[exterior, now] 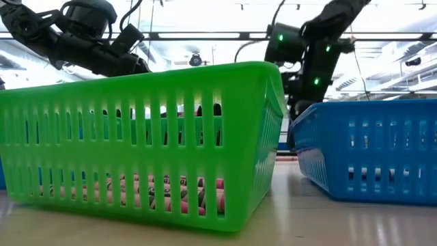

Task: Sort crayons
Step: Put the pink crayon into the green bin

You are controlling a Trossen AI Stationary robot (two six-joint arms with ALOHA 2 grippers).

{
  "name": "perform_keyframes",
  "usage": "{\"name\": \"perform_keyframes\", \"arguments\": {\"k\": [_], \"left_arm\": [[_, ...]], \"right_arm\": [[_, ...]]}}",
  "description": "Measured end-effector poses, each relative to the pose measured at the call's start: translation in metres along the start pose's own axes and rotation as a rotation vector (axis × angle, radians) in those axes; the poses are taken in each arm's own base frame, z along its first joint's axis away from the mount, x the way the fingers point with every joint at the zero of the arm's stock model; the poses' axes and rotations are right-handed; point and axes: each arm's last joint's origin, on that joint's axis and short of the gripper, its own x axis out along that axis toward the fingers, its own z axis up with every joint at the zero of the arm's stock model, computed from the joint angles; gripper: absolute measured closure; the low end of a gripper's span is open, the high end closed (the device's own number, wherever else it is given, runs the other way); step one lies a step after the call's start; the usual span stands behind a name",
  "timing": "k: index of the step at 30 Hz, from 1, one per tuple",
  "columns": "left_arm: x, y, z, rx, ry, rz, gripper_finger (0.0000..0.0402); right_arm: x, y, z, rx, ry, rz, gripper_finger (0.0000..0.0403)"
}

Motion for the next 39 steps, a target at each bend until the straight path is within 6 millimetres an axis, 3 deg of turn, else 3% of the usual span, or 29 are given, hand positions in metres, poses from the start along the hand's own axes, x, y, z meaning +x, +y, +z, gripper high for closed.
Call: {"name": "perform_keyframes", "arguments": {"k": [15, 22, 29, 39], "left_arm": [[0.000, 0.001, -0.005, -0.005, 0.063, 0.053, 0.0260], [0.000, 0.001, -0.005, -0.004, 0.067, 0.056, 0.0260], [0.000, 0.002, -0.005, -0.015, 0.066, 0.060, 0.0260], [0.000, 0.002, -0.006, -0.019, 0.069, 0.061, 0.0260]], "right_arm": [[0.019, -0.083, -0.012, 0.101, -0.099, 0.153, 0.0318], [0.031, -0.118, -0.024, 0.157, -0.122, 0.152, 0.0284], [0.042, -0.134, -0.031, 0.163, -0.108, 0.094, 0.0244], [0.054, -0.145, -0.038, 0.194, -0.105, 0.106, 0.0252]]}}
